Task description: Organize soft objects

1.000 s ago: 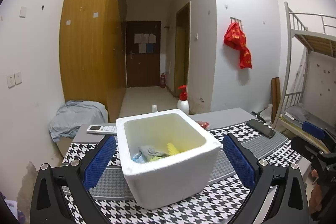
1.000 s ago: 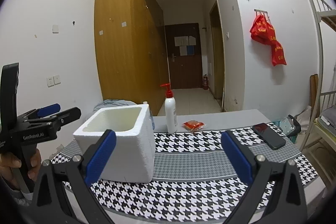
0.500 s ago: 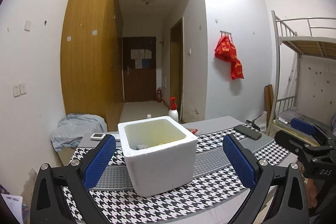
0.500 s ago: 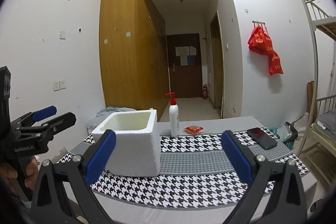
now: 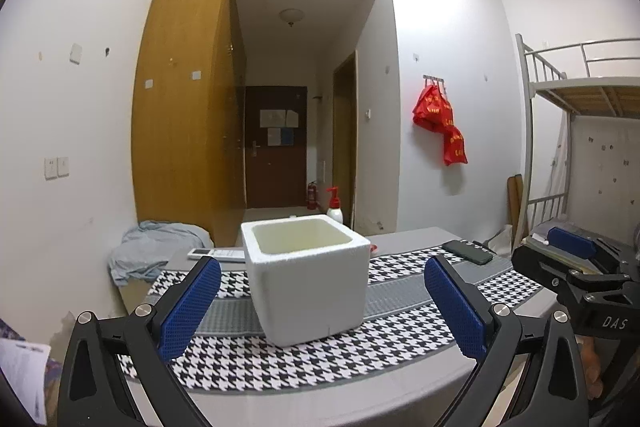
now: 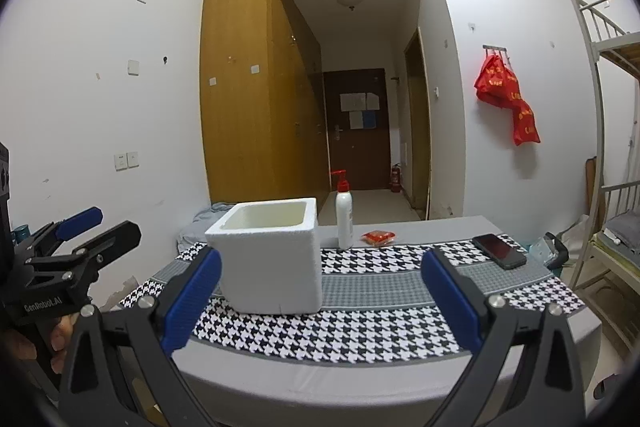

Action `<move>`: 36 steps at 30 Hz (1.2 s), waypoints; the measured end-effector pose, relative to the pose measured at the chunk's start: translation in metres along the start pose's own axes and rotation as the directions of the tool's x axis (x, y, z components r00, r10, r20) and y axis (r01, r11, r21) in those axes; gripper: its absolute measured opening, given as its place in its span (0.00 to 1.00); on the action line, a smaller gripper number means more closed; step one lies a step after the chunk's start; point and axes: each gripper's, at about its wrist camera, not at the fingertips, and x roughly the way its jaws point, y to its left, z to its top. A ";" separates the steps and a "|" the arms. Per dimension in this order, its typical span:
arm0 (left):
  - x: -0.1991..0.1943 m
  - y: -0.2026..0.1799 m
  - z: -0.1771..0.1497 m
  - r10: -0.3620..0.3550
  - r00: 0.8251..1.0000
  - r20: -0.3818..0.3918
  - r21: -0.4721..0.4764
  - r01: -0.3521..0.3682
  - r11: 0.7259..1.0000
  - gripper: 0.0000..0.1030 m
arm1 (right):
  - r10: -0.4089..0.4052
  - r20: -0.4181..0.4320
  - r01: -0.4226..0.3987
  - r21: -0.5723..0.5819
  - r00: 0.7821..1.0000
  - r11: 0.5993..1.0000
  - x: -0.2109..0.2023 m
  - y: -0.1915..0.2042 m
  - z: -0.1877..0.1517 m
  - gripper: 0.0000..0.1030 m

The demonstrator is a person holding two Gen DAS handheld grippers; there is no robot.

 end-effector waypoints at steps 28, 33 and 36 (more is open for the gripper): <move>-0.034 0.000 -0.056 0.060 0.998 -0.016 0.004 -0.060 0.998 0.99 | 0.016 -0.045 -0.016 0.002 0.999 1.000 -0.019 0.020 -0.053 0.98; -0.037 -0.002 -0.054 0.058 0.998 -0.011 0.017 -0.058 0.998 0.99 | 0.020 -0.045 -0.020 0.001 0.999 1.000 -0.021 0.022 -0.053 0.98; -0.036 0.000 -0.054 0.059 0.998 -0.017 0.014 -0.059 0.998 0.99 | 0.020 -0.040 -0.020 -0.007 0.999 1.000 -0.023 0.023 -0.051 0.98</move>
